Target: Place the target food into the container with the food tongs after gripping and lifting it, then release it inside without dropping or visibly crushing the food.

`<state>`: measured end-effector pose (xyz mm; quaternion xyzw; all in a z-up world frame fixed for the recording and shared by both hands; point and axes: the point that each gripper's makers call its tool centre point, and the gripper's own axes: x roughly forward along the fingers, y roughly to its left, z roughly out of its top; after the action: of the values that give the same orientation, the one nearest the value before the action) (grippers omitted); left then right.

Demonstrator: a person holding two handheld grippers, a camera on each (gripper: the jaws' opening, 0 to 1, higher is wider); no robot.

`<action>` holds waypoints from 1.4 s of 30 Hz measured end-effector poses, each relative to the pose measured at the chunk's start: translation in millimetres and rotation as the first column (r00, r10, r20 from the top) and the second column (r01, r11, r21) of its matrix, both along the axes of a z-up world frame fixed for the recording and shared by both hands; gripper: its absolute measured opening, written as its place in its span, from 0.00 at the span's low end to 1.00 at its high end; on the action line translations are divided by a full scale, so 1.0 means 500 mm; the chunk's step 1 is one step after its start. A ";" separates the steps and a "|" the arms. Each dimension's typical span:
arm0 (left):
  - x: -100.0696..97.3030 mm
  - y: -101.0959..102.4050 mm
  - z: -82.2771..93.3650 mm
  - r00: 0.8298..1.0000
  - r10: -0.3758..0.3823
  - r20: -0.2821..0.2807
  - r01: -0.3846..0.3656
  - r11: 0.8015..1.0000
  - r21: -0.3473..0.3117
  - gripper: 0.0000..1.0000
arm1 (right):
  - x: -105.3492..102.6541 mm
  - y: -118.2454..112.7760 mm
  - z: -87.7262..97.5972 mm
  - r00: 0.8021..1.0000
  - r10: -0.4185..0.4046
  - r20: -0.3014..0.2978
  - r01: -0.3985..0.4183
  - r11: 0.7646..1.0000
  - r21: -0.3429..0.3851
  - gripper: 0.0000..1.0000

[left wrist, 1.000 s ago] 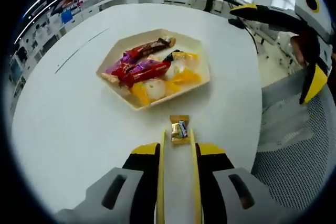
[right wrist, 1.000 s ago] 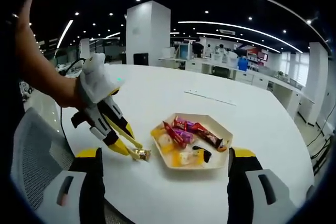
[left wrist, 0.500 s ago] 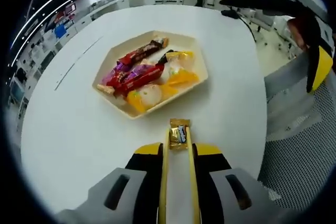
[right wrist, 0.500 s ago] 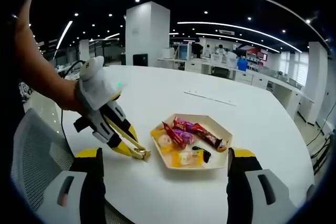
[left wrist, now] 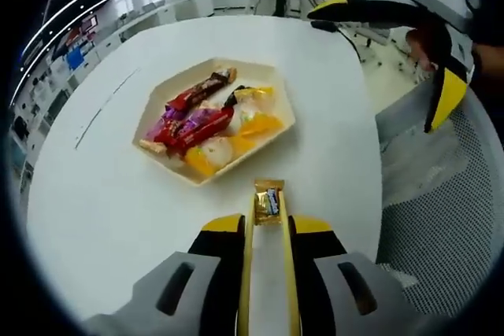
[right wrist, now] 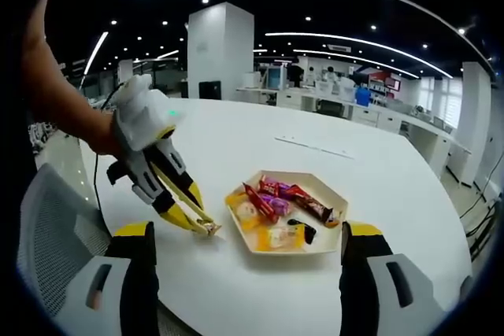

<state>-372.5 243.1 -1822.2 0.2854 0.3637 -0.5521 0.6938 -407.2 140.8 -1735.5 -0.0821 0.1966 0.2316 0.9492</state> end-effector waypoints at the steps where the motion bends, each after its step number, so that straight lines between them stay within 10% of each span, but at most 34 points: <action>1: 0.001 0.000 0.006 1.000 -0.010 0.001 0.010 1.000 -0.002 0.18 | 0.000 0.000 0.000 1.000 0.000 0.001 0.000 1.000 0.001 0.96; 20: 0.094 0.013 0.150 0.996 -0.091 0.016 0.091 0.996 0.002 0.18 | 0.000 0.000 0.002 1.000 0.002 0.003 -0.002 1.000 0.000 0.96; 42: 0.119 0.000 0.192 0.990 -0.141 0.025 0.141 0.990 0.024 0.18 | 0.000 -0.007 -0.002 1.000 0.004 0.006 -0.003 1.000 -0.027 1.00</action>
<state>-312.8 242.8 -1726.5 0.3254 0.3394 -0.5920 0.6546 -407.2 137.4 -1736.5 -0.0961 0.1966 0.2302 0.9482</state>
